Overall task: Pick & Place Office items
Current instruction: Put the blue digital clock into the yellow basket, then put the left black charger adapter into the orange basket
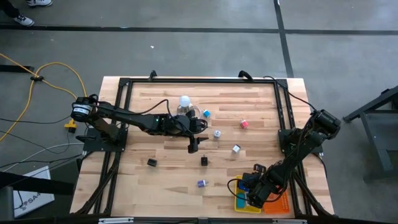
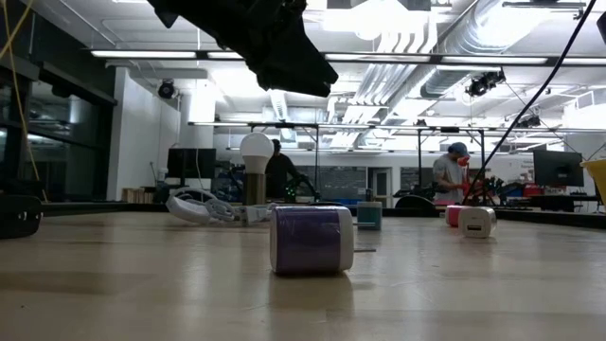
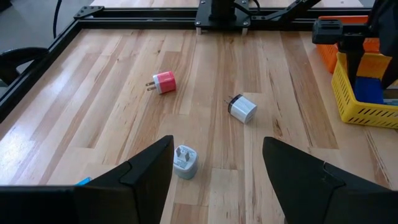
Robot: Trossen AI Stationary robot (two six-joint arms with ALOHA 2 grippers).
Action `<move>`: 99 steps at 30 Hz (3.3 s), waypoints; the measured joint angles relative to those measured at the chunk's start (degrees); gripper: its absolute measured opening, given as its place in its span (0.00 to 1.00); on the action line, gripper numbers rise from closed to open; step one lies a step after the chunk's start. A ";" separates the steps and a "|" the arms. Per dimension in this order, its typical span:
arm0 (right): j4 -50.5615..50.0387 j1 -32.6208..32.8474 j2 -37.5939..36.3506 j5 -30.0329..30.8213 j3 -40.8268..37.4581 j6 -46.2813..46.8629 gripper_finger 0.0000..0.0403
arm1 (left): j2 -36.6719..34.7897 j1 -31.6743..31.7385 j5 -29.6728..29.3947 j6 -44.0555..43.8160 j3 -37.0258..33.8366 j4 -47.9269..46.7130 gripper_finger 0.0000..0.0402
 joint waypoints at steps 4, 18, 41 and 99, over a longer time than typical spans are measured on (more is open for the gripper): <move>-0.01 0.00 -0.03 -0.02 0.00 -0.05 0.45 | 0.00 0.02 0.00 0.00 0.00 0.00 0.60; -0.12 -4.98 -0.61 -10.00 -0.02 -3.44 0.44 | 0.00 0.01 0.00 0.01 0.00 0.00 0.60; -4.73 -9.62 -14.34 -10.13 0.00 -3.58 0.44 | 0.00 0.02 0.00 0.02 0.00 -0.02 0.60; -8.96 -36.83 -51.63 25.62 -14.62 -27.98 0.44 | 0.00 0.02 -0.01 0.02 0.00 -0.01 0.60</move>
